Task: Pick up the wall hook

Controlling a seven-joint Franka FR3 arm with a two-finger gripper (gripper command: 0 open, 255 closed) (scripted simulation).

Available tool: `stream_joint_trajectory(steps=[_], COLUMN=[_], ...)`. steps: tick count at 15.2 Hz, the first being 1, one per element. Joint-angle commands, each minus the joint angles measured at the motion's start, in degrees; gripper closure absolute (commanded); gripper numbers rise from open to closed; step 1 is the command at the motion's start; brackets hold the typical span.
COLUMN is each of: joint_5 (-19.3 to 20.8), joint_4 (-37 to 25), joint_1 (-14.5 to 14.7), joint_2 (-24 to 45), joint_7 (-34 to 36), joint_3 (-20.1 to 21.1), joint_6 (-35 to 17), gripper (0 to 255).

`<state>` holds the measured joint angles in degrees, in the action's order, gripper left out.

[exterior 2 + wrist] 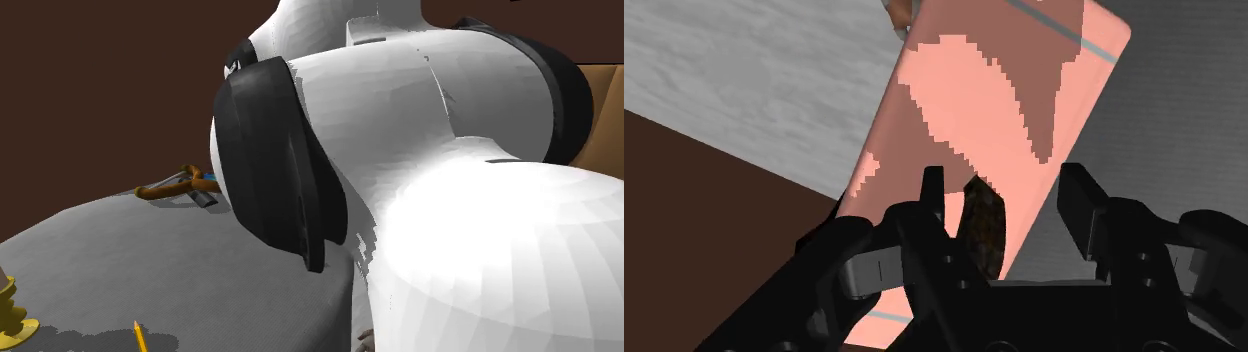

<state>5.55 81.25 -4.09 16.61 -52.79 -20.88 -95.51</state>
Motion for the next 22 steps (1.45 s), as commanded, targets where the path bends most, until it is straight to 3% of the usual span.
stream_joint_trajectory(steps=[1,3,5,22], joint_5=[-2.7,-3.7,-2.6,-3.5], joint_4=[1.5,-2.7,1.5,-14.6], joint_1=[0.2,-0.3,-0.3,-1.9], joint_2=[1.3,4.2,1.2,4.2], joint_7=[0.0,-0.4,-0.3,-2.2], joint_3=[0.3,0.5,0.6,0.5], joint_6=[2.3,3.7,2.3,15.4], gripper=[255,255,255,255])
